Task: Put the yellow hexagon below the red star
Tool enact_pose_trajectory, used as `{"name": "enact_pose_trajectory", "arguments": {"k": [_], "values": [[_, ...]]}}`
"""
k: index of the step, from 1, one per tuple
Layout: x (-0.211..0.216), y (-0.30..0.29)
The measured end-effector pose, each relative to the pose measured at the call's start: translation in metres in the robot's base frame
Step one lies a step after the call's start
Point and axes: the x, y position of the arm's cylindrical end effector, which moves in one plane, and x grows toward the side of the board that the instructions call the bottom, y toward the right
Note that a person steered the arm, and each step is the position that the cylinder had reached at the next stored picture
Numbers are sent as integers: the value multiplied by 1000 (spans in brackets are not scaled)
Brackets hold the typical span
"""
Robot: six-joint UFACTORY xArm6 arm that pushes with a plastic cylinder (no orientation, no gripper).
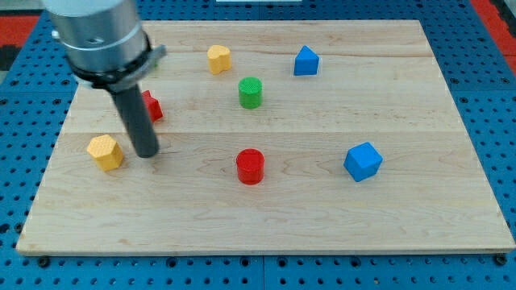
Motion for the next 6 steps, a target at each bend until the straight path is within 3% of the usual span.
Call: {"name": "enact_pose_trajectory", "arguments": {"k": [1, 2, 4, 6], "values": [[0, -33], [10, -6], [126, 74], [130, 90]]}}
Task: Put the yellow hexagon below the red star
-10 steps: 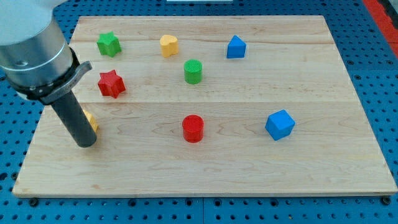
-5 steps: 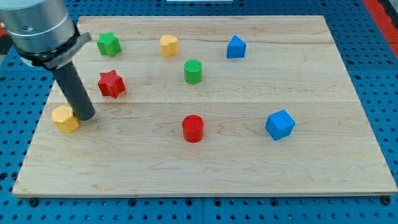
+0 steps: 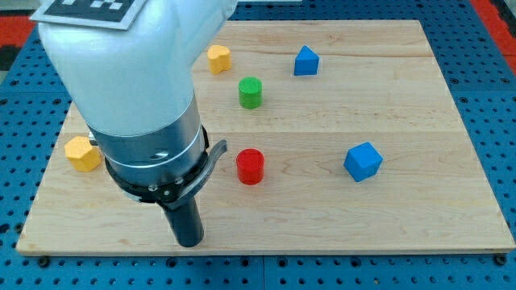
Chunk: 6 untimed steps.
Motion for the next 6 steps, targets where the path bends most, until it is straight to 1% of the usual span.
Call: {"name": "enact_pose_trajectory", "arguments": {"k": [1, 2, 3, 4, 5, 6], "values": [[0, -11], [-3, -101], [-58, -175], [-104, -192], [-123, -218], [-124, -162]]}}
